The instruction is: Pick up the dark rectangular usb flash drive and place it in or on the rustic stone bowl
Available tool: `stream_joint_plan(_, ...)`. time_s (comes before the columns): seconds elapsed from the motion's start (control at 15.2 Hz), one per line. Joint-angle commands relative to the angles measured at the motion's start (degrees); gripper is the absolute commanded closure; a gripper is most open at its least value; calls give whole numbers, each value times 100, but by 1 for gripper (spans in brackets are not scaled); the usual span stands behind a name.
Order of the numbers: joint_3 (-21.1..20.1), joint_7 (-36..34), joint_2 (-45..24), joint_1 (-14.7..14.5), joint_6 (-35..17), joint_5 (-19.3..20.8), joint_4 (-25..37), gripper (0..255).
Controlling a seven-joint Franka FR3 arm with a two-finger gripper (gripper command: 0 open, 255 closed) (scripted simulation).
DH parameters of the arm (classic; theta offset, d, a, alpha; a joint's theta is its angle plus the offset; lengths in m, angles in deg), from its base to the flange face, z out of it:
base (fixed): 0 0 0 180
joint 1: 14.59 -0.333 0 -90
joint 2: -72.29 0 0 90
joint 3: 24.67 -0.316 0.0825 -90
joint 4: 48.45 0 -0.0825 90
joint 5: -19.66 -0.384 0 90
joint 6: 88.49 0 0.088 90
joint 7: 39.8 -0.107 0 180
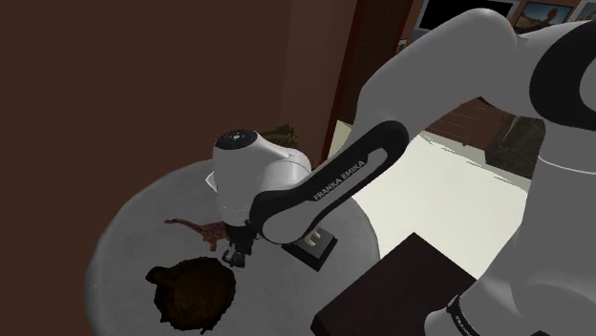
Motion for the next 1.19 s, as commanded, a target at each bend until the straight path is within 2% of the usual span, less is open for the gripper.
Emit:
stream_joint_plan(0.0,35,-198,-316,-223,209,130,470,255)
stream_joint_plan(0.33,165,-577,-1217,-860,802,400,1861,255)
stream_joint_plan(1.12,454,-803,-1853,-1065,218,760,1878,255)
